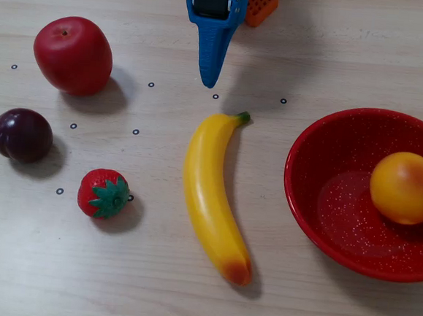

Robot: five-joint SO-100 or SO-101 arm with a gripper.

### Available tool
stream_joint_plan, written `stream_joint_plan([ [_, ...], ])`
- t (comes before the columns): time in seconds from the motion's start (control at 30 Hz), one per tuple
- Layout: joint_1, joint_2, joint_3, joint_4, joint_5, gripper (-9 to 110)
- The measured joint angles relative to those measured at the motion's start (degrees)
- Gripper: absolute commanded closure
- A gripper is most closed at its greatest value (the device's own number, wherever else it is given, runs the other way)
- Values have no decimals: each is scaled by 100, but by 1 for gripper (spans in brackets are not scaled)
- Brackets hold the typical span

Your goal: Put the peach in the red bowl.

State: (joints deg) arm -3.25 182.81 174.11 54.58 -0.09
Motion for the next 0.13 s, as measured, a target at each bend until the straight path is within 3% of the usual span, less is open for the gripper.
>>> stream_joint_plan([
  [0.13, 0, 0, 0, 0, 0, 101],
])
